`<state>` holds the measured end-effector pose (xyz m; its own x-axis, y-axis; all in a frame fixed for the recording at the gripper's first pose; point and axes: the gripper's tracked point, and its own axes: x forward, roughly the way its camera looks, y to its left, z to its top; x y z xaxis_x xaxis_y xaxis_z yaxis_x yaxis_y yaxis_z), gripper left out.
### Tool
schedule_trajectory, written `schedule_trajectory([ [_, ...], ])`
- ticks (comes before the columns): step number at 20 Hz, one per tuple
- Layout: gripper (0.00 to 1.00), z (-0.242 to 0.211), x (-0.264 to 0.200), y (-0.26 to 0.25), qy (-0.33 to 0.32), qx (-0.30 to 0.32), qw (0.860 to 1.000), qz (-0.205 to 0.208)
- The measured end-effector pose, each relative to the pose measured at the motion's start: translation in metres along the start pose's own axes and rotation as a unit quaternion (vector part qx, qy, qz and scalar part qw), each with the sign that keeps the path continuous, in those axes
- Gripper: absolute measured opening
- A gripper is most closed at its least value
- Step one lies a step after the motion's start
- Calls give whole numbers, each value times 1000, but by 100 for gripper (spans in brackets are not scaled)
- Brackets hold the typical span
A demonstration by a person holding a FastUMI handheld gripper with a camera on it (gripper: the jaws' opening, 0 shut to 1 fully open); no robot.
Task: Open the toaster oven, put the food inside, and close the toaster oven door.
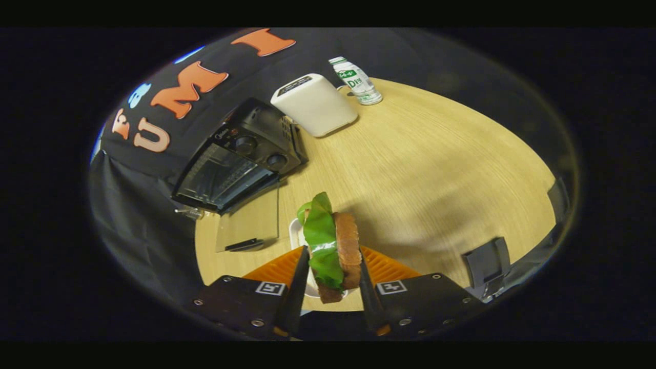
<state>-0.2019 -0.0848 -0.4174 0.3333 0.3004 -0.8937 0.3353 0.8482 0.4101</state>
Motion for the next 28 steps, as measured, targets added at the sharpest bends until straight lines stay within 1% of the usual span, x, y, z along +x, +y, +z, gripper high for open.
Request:
schedule_trajectory([
  [1, 40, 6, -2, 2, -9, 9, 1000, 4],
  [3, 36, 16, -8, 5, -23, 1, 1000, 7],
  [6, 36, 31, -20, 24, -38, 0, 999, 30],
  [10, 36, 54, -33, 61, -61, 24, 995, 80],
  [13, 36, 61, -29, 90, -68, 24, 992, 104],
  [20, 36, 49, 18, 163, -40, 1, 989, 145],
  [25, 36, 56, 56, 204, -34, 30, 983, 178],
  [28, 36, 61, 82, 216, -37, 48, 981, 183],
])
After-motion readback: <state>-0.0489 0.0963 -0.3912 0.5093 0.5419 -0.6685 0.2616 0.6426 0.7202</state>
